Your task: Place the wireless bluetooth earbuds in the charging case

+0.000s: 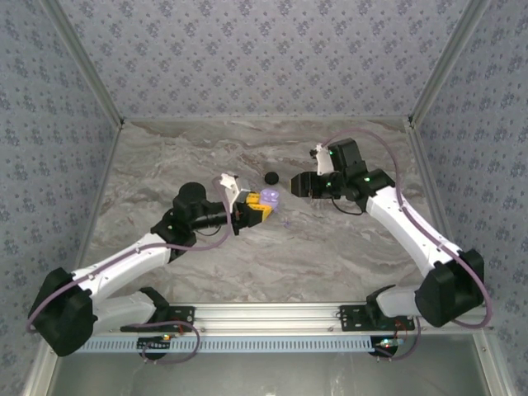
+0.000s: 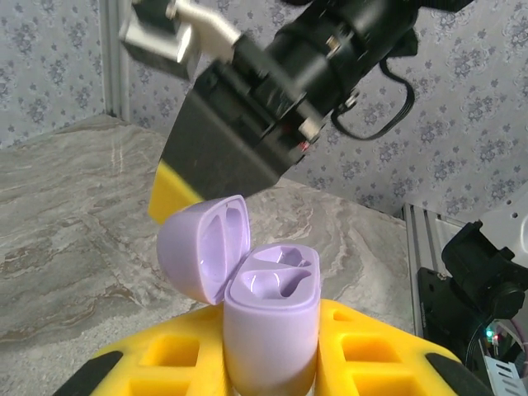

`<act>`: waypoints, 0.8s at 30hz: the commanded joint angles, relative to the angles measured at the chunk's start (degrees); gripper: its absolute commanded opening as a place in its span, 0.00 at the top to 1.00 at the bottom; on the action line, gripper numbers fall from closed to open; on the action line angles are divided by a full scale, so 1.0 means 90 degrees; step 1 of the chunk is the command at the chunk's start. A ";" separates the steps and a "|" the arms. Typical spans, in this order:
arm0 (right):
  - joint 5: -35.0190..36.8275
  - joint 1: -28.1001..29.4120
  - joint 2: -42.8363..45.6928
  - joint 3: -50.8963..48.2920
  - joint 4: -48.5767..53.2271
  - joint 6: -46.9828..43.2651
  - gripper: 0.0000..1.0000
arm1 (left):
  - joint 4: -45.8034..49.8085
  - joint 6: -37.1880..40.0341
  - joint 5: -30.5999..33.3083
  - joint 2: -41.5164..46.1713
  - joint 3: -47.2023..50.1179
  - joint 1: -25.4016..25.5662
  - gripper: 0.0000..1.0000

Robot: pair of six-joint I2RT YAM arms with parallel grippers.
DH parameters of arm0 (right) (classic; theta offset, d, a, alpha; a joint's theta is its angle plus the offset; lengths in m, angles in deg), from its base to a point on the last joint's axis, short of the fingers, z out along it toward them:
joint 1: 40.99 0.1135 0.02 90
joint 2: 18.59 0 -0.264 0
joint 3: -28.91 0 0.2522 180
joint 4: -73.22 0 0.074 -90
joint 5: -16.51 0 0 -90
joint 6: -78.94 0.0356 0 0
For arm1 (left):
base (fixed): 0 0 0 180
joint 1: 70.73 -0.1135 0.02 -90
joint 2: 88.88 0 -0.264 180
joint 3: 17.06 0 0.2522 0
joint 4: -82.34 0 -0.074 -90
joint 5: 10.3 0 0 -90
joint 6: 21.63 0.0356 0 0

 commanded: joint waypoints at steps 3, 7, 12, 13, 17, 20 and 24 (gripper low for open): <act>0.0251 -0.0014 -0.0666 -0.0117 0.0174 -0.0150 0.47 | 0.0158 -0.0104 0.0474 0.0540 0.0060 0.0016 0.76; 0.0139 0.0021 -0.1212 -0.0105 -0.0037 -0.0140 0.53 | 0.0619 -0.0076 0.0663 0.0778 0.0056 0.0031 0.76; 0.0220 0.0311 -0.2053 0.0242 0.0035 -0.0189 0.69 | 0.0796 -0.0104 0.0818 0.0985 0.0117 0.0030 0.76; 0.0377 0.0418 -0.2244 0.0271 0.0097 -0.0189 0.72 | 0.0827 -0.0109 0.0833 0.1005 0.0119 0.0028 0.76; 0.0936 0.0788 -0.2845 0.0842 0.0334 -0.0189 0.79 | 0.0884 -0.0099 0.0898 0.1073 0.0129 0.0030 0.76; 0.1306 0.1034 -0.3181 0.1123 0.0577 -0.0200 0.82 | 0.0940 -0.0082 0.0934 0.1109 0.0150 0.0032 0.76; 0.1772 0.1252 -0.3509 0.1457 0.0810 -0.0198 0.85 | 0.0951 -0.0089 0.0936 0.1118 0.0158 0.0032 0.76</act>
